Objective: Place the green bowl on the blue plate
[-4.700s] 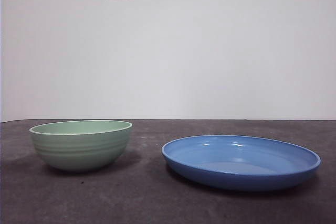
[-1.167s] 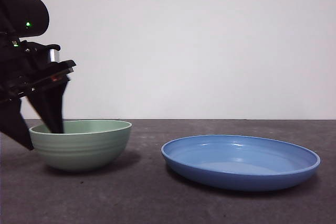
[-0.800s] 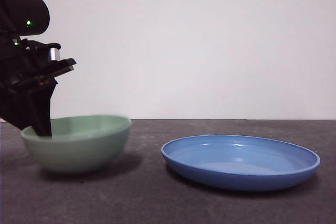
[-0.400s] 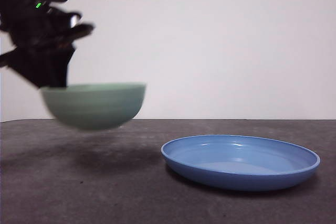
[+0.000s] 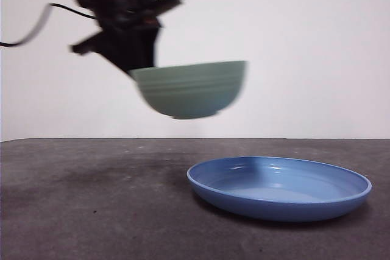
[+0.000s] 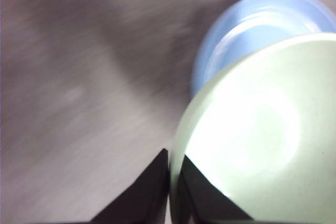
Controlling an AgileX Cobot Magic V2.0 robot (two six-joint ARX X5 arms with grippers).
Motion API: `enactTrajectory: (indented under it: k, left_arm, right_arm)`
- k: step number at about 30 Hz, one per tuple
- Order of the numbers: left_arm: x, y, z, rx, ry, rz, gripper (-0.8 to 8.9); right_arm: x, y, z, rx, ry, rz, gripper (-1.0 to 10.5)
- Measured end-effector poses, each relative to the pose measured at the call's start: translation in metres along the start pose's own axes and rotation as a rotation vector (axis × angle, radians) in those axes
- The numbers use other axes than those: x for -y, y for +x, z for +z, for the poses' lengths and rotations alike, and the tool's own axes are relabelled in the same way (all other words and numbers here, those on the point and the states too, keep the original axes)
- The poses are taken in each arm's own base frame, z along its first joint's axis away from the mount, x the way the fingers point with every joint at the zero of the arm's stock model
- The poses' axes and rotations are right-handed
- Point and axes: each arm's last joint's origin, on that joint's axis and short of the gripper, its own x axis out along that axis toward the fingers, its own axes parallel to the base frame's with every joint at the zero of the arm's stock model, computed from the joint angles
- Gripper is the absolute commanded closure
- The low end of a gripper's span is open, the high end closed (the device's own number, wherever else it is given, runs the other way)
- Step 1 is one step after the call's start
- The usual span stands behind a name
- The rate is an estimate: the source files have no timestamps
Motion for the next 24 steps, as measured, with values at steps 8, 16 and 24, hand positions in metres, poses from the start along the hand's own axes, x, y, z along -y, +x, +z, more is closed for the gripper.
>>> enactTrajectory:
  k: [8,16,24]
  left_arm:
    - [0.037,0.048,0.033,-0.07,0.073,-0.028,7.98]
    - [0.048,0.094,0.042,-0.14,0.09,-0.027,7.98]
    - [0.047,0.117,0.039,-0.181,0.092,0.024,7.94]
  right_arm:
    - [0.0,0.0,0.0,0.0,0.0,0.0,3.7]
    - [0.0,0.0,0.0,0.0,0.0,0.0,3.7]
    - [0.0,0.0,0.0,0.0,0.0,0.0,3.7]
